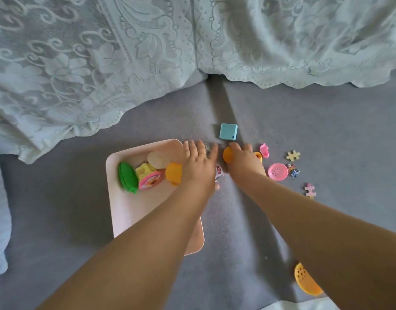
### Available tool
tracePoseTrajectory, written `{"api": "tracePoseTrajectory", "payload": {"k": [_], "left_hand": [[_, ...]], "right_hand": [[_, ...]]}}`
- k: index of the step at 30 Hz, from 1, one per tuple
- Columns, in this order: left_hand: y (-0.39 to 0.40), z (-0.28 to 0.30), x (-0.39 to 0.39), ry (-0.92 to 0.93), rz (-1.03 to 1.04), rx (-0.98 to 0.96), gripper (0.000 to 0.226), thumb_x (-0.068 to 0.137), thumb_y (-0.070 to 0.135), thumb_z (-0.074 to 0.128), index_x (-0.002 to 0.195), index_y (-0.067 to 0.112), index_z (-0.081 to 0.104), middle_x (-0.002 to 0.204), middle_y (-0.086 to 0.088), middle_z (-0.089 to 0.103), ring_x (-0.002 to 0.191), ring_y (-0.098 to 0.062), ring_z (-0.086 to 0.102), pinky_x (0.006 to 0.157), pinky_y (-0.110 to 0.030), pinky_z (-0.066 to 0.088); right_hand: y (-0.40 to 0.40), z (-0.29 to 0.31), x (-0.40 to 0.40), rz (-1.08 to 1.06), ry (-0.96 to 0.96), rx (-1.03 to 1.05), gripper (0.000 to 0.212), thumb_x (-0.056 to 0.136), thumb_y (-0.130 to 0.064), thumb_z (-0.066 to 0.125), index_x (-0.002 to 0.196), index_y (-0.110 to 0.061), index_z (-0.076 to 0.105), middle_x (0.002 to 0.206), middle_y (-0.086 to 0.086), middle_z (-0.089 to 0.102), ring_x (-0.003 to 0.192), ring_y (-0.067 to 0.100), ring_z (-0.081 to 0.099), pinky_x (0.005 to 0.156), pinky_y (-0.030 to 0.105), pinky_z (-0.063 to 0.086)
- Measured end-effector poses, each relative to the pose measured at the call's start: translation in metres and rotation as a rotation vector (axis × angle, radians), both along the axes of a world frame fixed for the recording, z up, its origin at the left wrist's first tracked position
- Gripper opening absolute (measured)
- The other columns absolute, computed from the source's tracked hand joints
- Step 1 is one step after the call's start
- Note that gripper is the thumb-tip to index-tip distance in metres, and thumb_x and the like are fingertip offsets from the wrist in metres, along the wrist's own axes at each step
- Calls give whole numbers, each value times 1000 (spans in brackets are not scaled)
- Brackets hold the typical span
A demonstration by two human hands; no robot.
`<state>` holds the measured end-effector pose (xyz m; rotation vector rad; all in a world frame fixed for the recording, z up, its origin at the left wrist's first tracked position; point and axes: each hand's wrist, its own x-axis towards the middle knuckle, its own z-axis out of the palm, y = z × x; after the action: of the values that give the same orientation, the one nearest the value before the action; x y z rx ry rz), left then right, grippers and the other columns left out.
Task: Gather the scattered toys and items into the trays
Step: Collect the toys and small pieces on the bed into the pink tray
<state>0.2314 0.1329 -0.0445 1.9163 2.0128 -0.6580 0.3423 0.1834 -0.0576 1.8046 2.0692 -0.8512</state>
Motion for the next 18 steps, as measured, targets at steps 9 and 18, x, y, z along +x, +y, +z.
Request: {"api": "tracePoseTrajectory", "payload": {"k": [9,18], "left_hand": [[6,3,1,-48,-32,53,111,69,59,69,152,23,4,142,-26,23,127,-44,29,114,-51,14],[-42,71,-54,-259,44,215,105,74,58,61,153,28,-2,146,-22,19,128,-41,26,111,-49,21]], "right_hand": [[-1,-2,-2,-117,26,58,42,93,-20,52,130,-14,34,123,19,51,104,39,59,70,36,40],[-29,63,-29,-144,193,47,40,92,-24,52,128,-17,34,107,13,64,83,31,63,64,31,43]]}}
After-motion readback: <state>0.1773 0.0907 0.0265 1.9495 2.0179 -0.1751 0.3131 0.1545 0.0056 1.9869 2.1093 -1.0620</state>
